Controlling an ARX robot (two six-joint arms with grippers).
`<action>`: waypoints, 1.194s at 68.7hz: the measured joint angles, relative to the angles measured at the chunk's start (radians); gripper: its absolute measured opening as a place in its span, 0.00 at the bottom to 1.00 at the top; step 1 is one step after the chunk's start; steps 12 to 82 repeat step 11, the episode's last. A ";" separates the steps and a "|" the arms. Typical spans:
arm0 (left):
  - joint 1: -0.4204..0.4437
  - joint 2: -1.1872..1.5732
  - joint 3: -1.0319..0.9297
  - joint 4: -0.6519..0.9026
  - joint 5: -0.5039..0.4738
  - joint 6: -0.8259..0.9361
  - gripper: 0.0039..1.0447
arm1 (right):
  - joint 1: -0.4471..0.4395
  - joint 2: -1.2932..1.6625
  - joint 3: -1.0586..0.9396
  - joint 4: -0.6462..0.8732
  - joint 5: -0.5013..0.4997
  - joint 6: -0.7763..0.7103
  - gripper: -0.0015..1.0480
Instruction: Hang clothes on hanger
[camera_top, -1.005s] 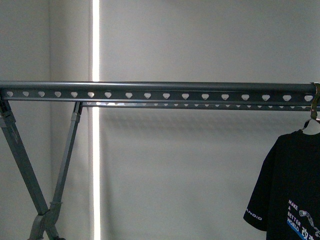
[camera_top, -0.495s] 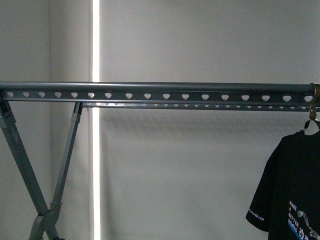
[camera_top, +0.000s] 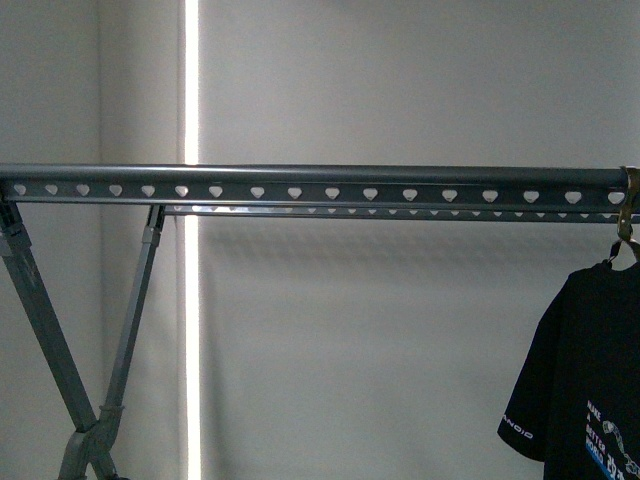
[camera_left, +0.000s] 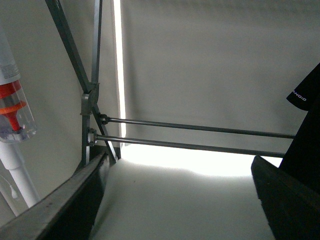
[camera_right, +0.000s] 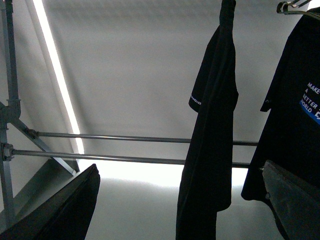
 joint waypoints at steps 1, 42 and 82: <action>0.000 0.000 0.000 0.000 0.000 0.000 0.92 | 0.000 0.000 0.000 0.000 0.000 0.000 0.93; 0.000 0.000 0.000 0.000 0.000 0.002 0.94 | 0.000 0.000 0.000 0.000 0.000 0.000 0.93; 0.000 0.000 0.000 0.000 0.000 0.002 0.94 | 0.000 0.000 0.000 0.000 0.000 0.000 0.93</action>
